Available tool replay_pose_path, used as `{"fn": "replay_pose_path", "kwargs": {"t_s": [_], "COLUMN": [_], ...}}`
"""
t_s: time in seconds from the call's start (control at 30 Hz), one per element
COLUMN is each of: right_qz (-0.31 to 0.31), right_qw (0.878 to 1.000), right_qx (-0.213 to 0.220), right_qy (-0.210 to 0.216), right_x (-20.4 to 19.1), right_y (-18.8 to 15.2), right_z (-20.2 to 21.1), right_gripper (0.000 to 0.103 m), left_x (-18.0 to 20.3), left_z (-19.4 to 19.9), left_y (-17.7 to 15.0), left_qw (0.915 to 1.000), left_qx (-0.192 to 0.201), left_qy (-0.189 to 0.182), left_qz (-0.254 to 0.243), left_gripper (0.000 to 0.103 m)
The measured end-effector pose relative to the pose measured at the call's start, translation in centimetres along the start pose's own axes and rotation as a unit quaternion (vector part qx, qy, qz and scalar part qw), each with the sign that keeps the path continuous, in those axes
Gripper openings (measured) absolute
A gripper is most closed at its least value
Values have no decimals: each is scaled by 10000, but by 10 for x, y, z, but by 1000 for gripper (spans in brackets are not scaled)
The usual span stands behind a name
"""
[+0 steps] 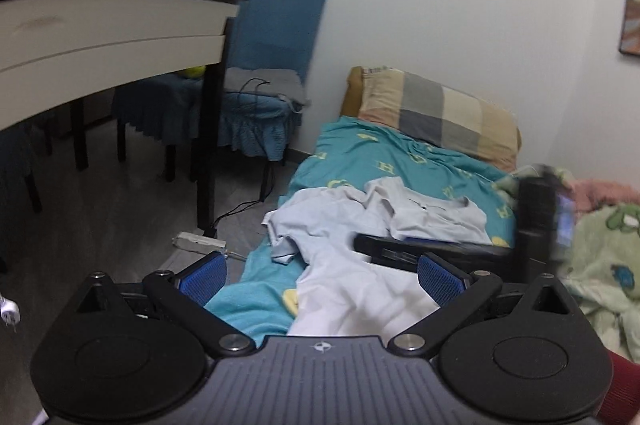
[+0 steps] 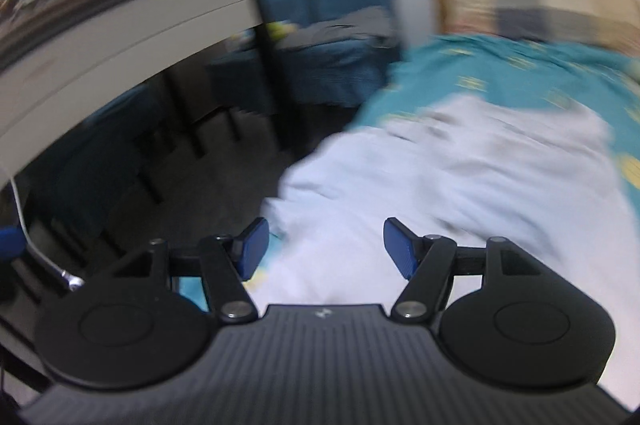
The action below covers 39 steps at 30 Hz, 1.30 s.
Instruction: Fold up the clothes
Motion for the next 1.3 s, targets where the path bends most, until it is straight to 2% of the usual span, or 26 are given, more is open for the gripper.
{"fn": "replay_pose_path", "kwargs": {"t_s": [0.03, 0.1, 0.27, 0.43, 0.47, 0.53, 0.57, 0.6, 0.7, 0.77, 0.9, 1.0, 1.13, 1.23, 1.3], "right_qz": [133, 431, 1212, 1433, 1535, 1695, 1657, 1513, 988, 451, -698, -1626, -2263, -2333, -2043], "right_qw": [9998, 9984, 9858, 9779, 9753, 9731, 9742, 9776, 9887, 9920, 9834, 9699, 9599, 9602, 9657], "right_qx": [-108, -369, -1073, -1274, -1281, -1142, -1053, -909, -214, 191, 714, 644, 287, 364, 544], "right_qy": [117, 90, -455, -838, -939, -1060, -1110, -1146, -1107, -1165, -1515, -1695, -1628, -1495, -1510], "right_x": [-9, -23, -36, -24, -21, -20, -20, -18, -5, 13, 70, 119, 160, 167, 164], "right_y": [7, 17, 22, 16, 13, 10, 11, 15, 31, 42, 43, 24, -5, -9, -6], "right_z": [-24, -70, -162, -203, -206, -206, -204, -199, -167, -142, -96, -74, -59, -44, -32], "right_gripper": [64, 64, 64, 63, 57, 30, 2, 5, 5, 5, 5, 5, 8, 8, 14], "left_x": [-8, -24, -57, -73, -72, -72, -70, -68, -61, -55, -38, -23, -2, 13, 22], "left_z": [0, -4, -21, -25, -26, -29, -30, -30, -31, -34, -36, -39, -45, -47, -46], "left_y": [1, 0, -4, -9, -11, -14, -14, -15, -17, -18, -22, -25, -31, -36, -40], "left_qw": [9999, 9992, 9929, 9891, 9889, 9886, 9891, 9895, 9907, 9915, 9937, 9955, 9963, 9965, 9966], "left_qx": [6, -49, -388, -451, -489, -562, -563, -563, -532, -525, -559, -530, -641, -748, -752], "left_qy": [29, 137, 289, 373, 388, 420, 433, 446, 513, 530, 504, 513, 462, 372, 320], "left_qz": [119, 370, 1085, 1351, 1345, 1332, 1293, 1253, 1146, 1069, 836, 598, 335, 99, -45], "left_gripper": [103, 103, 103, 103, 103, 103, 103, 103, 103, 103, 103, 103, 103, 103, 103]}}
Point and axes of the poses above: each gripper's, at about its wrist camera, not at the fingertips, and z roughly against the way its jaws point, x to its right, y to its top, the point moved 2 cm from there along -z, roughly the way its jaws point, and after that the axes turned 5 degrees about y, right-handed, at the moved point
